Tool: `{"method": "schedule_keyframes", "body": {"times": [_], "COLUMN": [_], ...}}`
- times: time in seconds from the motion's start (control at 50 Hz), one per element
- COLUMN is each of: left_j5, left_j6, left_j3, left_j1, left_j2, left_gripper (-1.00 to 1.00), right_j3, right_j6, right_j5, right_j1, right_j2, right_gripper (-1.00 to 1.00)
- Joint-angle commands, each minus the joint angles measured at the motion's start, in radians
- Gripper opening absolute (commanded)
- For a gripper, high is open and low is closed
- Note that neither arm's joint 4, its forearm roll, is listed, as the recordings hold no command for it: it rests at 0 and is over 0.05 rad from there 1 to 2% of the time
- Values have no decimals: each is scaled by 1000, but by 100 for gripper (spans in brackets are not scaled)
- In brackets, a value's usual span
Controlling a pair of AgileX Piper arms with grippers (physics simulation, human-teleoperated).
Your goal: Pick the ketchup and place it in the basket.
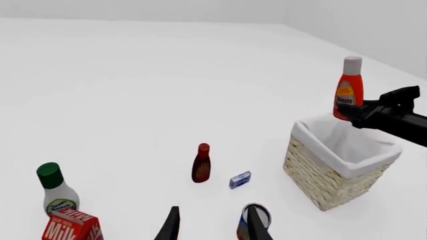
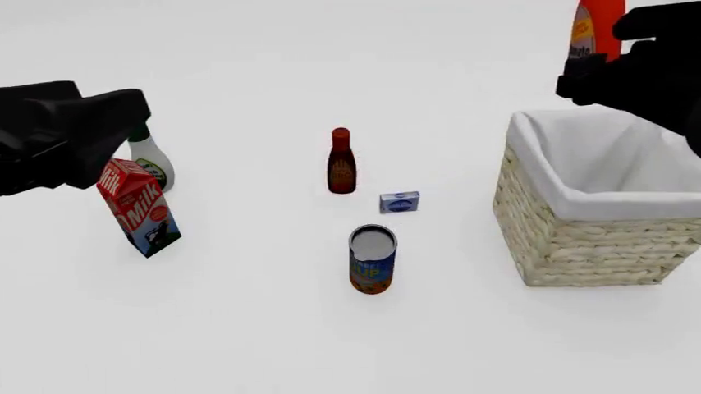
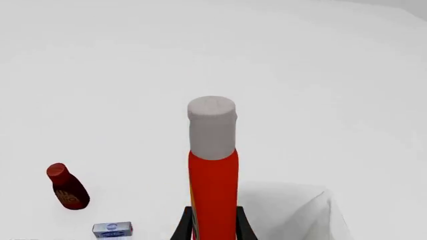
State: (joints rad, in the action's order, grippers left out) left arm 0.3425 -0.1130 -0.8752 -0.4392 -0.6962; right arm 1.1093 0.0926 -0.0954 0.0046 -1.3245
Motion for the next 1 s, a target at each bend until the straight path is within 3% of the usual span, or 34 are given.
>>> {"method": "schedule_keyframes", "body": {"times": [0.02, 0.44, 1.0], "left_j5": [-7, -18, -38], "left_j6": [-3, -10, -8], "left_j3": [0, 16, 33], "left_j1": [-7, -10, 7], "left_j2": [-5, 1, -20], "left_gripper": [100, 100, 100], "right_j3": [25, 73, 31], "right_j6": [-9, -8, -27], "right_j5": [-63, -177, -91], "right_j1": [-34, -64, -122], "right_j2": [8, 18, -79], "right_gripper": [-100, -100, -100]}}
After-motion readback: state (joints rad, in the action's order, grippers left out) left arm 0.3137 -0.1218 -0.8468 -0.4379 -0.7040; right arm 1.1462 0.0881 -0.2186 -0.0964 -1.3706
